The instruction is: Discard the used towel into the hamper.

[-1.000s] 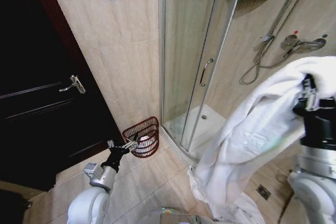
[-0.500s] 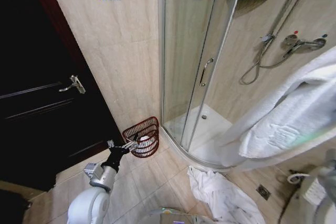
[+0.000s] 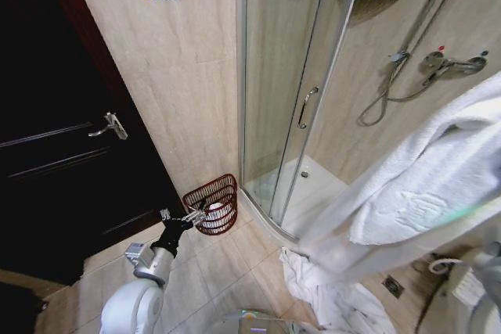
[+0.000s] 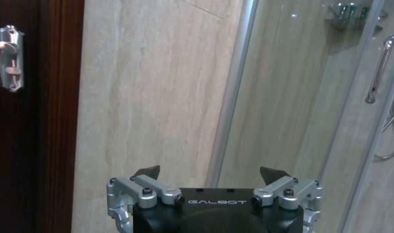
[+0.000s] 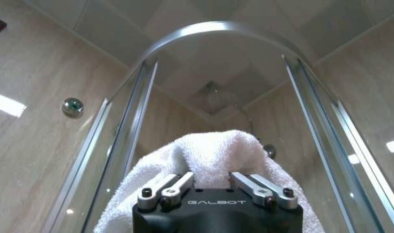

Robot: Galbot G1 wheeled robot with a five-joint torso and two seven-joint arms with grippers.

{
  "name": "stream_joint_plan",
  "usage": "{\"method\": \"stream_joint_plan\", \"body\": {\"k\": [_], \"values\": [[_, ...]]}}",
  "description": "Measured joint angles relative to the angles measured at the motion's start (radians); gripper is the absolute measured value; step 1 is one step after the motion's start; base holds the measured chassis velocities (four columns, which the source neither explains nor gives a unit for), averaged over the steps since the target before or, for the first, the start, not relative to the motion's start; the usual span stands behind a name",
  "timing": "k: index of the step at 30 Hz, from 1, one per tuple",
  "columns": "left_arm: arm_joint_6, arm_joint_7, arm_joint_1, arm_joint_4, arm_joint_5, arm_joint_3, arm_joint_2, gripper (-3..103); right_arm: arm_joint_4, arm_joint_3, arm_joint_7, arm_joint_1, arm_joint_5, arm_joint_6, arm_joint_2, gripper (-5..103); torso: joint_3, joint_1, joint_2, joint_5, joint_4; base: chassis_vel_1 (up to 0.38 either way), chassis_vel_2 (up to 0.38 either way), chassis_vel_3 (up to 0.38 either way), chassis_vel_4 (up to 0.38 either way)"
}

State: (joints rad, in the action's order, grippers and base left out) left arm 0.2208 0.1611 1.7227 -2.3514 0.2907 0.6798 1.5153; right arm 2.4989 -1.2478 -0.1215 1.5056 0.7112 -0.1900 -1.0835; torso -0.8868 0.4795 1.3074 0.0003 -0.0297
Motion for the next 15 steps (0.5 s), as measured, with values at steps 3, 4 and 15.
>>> {"method": "stream_joint_plan", "body": {"k": [3, 4, 15], "values": [[0.000, 0.000, 0.000, 0.000, 0.000, 0.000, 0.000, 100, 0.000, -0.010, 0.000, 0.005, 0.002, 0.000, 0.000, 11, 0.000, 0.000, 0.000, -0.0004, -0.0001, 0.123, 0.102, -0.098, -0.146], [0.000, 0.000, 0.000, 0.000, 0.000, 0.000, 0.000, 100, 0.001, -0.012, -0.002, 0.005, 0.003, -0.001, 0.001, 11, 0.000, 0.000, 0.000, -0.0005, -0.0001, 0.133, 0.154, -0.122, -0.157], [0.000, 0.000, 0.000, 0.000, 0.000, 0.000, 0.000, 100, 0.002, -0.009, -0.006, 0.011, 0.011, -0.007, 0.001, 11, 0.000, 0.000, 0.000, -0.0013, 0.0000, 0.223, 0.214, -0.202, -0.212]]}}
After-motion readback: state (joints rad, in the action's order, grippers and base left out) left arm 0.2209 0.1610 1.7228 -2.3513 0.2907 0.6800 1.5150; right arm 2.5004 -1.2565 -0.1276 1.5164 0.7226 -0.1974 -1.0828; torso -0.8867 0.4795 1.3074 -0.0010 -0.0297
